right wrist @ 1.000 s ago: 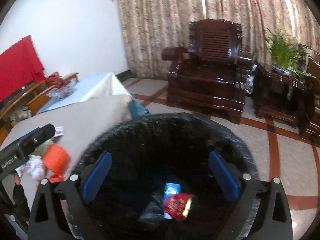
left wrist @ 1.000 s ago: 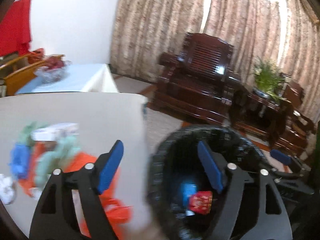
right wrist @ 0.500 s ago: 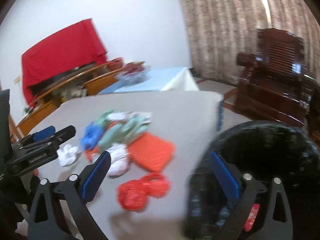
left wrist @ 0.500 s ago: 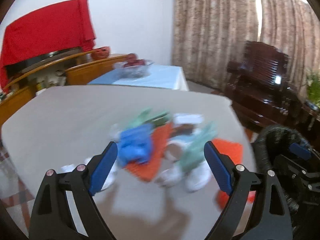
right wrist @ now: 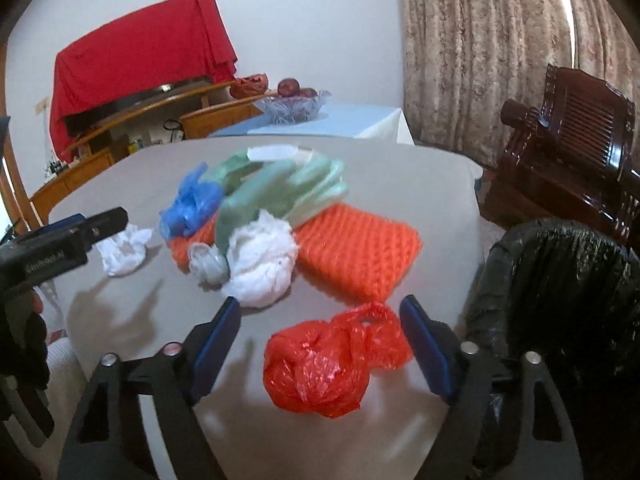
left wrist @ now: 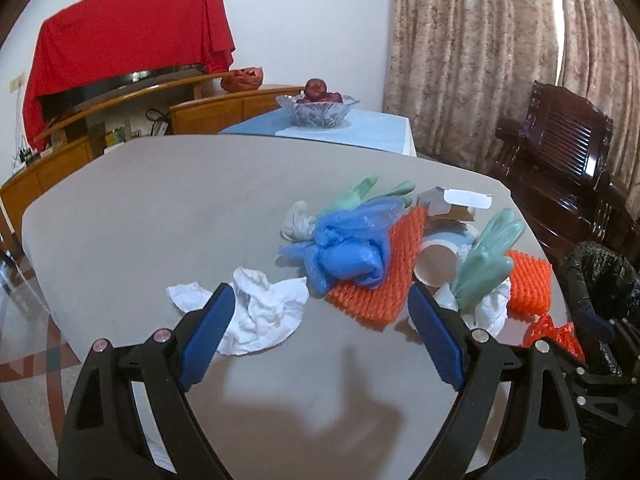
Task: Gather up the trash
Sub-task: 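Grasp the white tissue with the left tool while the right tool grasps the red plastic bag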
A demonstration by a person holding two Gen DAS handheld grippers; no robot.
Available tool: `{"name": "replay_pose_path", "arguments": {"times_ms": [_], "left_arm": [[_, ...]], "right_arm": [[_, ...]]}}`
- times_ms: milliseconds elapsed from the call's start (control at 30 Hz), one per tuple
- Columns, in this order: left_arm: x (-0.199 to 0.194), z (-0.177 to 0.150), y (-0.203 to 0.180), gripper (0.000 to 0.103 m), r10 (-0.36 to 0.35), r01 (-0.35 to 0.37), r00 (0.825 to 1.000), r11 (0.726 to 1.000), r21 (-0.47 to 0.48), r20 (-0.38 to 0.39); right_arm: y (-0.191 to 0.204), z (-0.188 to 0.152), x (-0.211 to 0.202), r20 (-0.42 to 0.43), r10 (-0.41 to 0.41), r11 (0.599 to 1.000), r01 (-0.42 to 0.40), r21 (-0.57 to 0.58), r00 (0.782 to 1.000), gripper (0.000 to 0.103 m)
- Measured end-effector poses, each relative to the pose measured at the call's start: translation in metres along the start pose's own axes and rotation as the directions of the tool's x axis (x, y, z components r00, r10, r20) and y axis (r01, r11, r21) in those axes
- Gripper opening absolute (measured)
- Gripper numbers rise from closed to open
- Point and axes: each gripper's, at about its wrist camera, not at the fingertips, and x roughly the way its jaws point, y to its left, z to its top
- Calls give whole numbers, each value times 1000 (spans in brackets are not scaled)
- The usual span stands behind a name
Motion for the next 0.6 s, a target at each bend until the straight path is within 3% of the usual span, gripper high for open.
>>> {"name": "replay_pose_path", "arguments": {"times_ms": [267,367,600], "left_arm": [[7,-6,2,86,3,-3,1000,1000,-1,-23],[9,-8,3,86,9,-9,1000,1000,-3,-30],[17,-4,16,86,59,-60,998,998,-23,-33]], "right_arm": [[-2,-9,4,-31,20,1000,-20,1,999,39],[-1,-9,1,-29,27,1000,-27,-7,999,31],[-5,12,-21,37,51,998,-52,19,998,28]]}}
